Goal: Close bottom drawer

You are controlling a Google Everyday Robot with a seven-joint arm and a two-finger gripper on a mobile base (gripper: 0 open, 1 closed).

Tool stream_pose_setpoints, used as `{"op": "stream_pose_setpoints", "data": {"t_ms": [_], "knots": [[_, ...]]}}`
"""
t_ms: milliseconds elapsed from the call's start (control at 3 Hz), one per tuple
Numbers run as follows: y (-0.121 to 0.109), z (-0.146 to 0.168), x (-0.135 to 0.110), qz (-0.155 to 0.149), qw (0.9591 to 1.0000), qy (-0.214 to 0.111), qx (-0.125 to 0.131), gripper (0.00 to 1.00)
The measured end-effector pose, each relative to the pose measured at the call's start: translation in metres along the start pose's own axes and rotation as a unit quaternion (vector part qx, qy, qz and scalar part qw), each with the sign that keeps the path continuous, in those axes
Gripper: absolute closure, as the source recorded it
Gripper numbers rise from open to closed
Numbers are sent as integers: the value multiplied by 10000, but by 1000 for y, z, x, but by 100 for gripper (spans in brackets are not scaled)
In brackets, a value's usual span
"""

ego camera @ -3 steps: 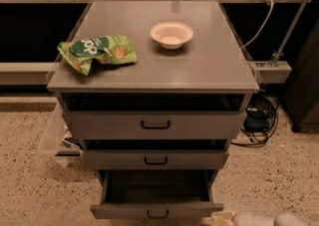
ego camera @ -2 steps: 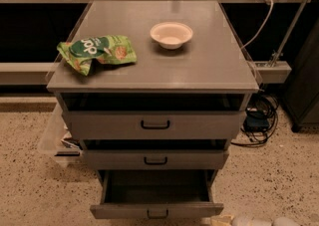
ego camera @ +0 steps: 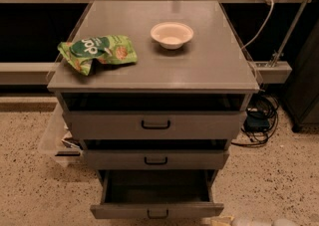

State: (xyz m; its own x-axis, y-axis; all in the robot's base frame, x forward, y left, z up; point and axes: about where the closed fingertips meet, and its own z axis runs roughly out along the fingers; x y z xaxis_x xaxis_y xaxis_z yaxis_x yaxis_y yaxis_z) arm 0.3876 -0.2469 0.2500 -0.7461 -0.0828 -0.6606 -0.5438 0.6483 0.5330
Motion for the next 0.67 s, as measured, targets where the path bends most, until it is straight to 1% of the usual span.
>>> {"op": "stream_pose_setpoints", "data": {"t_ms": [333, 667], "knots": [[-24, 9, 9, 264, 9996, -141, 11, 100], [-56, 46, 43, 893, 9954, -290, -197, 100]]}}
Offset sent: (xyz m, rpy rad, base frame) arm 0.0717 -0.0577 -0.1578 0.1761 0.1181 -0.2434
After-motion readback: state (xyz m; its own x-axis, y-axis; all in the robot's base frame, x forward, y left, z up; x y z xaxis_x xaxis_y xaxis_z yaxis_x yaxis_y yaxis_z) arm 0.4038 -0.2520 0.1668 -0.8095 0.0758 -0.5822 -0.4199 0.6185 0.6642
